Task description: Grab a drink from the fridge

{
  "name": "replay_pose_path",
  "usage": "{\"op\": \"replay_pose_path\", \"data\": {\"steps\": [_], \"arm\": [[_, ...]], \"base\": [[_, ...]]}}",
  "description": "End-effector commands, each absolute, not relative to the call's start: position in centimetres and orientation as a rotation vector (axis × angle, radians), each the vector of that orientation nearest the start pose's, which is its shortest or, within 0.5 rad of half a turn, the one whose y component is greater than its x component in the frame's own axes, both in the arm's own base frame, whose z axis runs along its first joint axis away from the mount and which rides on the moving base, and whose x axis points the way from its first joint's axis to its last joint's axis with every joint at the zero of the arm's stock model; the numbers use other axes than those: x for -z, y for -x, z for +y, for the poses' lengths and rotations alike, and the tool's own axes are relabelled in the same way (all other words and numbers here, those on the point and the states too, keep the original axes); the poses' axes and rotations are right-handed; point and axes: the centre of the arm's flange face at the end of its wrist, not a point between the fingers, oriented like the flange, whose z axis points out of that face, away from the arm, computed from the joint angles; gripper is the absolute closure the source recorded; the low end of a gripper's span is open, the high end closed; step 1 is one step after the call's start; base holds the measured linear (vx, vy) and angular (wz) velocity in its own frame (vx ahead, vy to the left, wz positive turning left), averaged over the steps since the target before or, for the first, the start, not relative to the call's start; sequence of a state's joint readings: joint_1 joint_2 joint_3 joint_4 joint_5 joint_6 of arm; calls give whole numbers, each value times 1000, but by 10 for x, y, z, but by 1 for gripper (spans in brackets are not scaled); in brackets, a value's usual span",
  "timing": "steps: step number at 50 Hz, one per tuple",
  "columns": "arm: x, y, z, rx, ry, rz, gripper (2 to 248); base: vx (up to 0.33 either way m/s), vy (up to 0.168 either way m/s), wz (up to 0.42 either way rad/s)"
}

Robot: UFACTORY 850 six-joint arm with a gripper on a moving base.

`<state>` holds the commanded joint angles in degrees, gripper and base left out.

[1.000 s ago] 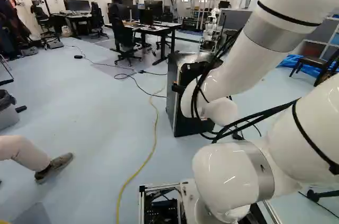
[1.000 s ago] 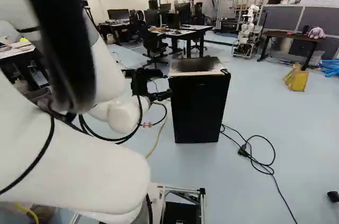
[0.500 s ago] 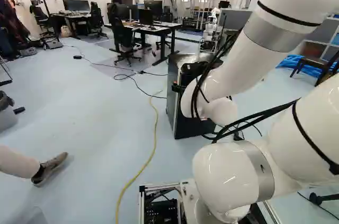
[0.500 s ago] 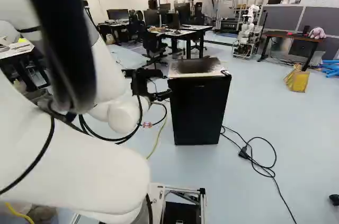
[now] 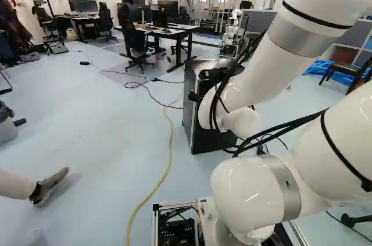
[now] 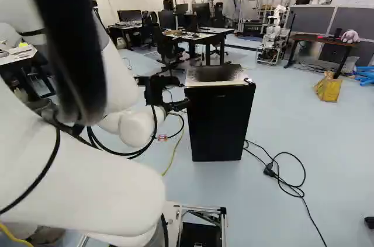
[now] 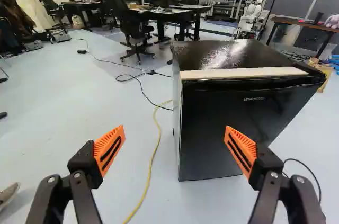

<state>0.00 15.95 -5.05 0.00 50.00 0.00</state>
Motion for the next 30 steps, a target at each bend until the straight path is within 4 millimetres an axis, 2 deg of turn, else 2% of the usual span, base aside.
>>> {"op": "replay_pose_path", "data": {"steps": [30], "arm": [[-367, -279, 0, 1819, 2561, 0, 3]], "base": [[0, 0, 0]]}}
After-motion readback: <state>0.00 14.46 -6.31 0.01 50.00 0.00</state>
